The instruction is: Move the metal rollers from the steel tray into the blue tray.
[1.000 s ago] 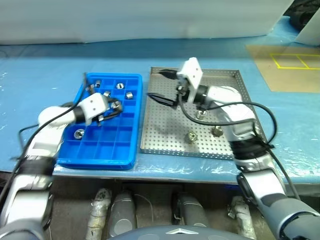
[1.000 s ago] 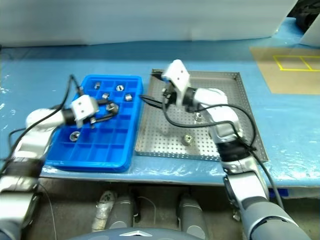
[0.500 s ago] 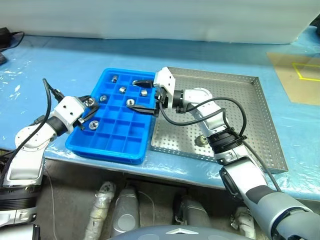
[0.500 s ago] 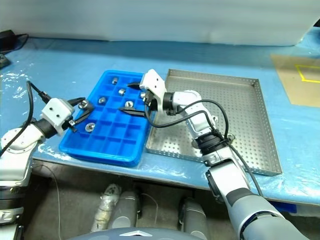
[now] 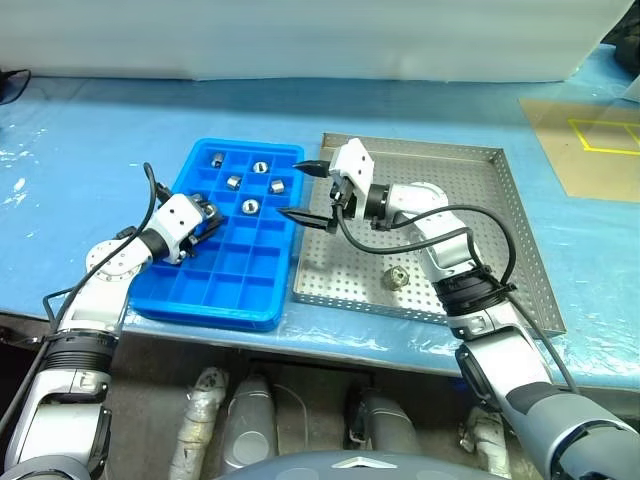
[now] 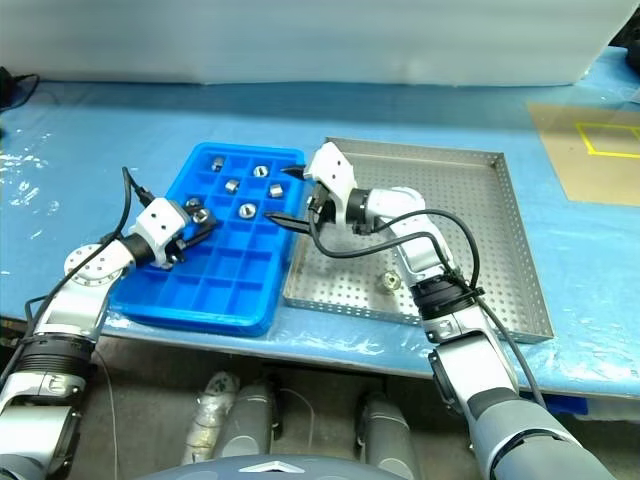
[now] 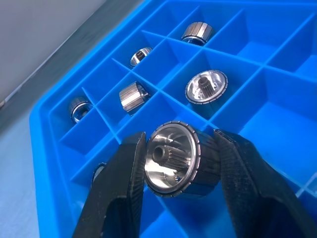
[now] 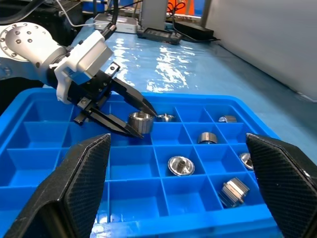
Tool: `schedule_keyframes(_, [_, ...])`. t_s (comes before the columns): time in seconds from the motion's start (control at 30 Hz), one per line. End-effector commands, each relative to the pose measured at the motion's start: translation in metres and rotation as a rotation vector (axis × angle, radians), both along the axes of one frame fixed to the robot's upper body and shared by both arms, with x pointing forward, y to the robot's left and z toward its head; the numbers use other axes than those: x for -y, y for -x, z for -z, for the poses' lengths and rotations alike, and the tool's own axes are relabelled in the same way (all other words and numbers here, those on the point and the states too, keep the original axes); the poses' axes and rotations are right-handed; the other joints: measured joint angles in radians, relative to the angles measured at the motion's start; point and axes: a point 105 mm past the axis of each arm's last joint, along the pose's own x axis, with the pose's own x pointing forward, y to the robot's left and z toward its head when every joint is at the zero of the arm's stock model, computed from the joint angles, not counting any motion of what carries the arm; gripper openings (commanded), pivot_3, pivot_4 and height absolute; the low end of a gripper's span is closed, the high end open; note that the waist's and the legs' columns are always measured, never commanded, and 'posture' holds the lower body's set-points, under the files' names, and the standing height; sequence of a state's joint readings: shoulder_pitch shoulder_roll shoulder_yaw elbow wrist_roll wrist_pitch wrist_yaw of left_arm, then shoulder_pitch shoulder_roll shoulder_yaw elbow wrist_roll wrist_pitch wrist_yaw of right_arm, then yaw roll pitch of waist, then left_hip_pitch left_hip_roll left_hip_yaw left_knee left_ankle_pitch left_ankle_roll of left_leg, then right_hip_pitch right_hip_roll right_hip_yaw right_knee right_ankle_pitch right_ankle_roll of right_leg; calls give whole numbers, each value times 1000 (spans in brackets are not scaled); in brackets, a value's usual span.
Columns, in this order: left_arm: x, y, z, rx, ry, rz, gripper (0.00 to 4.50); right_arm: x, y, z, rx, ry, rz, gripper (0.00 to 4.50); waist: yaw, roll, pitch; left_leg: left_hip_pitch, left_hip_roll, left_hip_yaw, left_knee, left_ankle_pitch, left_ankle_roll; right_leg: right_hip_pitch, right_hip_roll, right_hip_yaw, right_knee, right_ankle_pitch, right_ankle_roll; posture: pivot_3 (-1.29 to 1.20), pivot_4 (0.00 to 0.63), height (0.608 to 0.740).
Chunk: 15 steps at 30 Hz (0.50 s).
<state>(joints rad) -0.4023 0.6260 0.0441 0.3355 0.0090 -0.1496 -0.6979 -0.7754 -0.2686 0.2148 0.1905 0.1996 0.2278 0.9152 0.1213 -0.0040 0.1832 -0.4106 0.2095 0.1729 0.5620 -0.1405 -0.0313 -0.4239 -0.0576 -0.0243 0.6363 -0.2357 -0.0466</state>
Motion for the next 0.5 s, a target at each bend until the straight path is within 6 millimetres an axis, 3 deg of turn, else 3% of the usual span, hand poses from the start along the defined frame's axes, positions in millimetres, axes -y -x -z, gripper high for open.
schedule_keyframes(0.03, [2,-4,-9,34,-12,18,1774,2,4,-12,46,-34,10,4499,0,0,0,0,0,0,0,0,0,0,0,0,1,-1,-1,86,150,740])
schedule_keyframes(0.1, [2,-6,-8,16,3,12,1774,2,4,-11,45,-35,17,4499,0,0,0,0,0,0,1,0,-1,0,0,0,2,-1,-1,82,150,740])
schedule_keyframes(0.33, [-3,-12,-7,6,-46,-3,3992,3,4,-11,46,-46,33,4499,0,0,0,1,0,0,1,2,-2,0,0,1,3,-1,-1,69,150,740])
schedule_keyframes(0.5, [6,-16,-25,69,-13,29,3992,5,3,-12,47,-49,46,4499,1,0,0,1,0,0,2,2,-2,0,0,2,3,-1,-1,56,150,740])
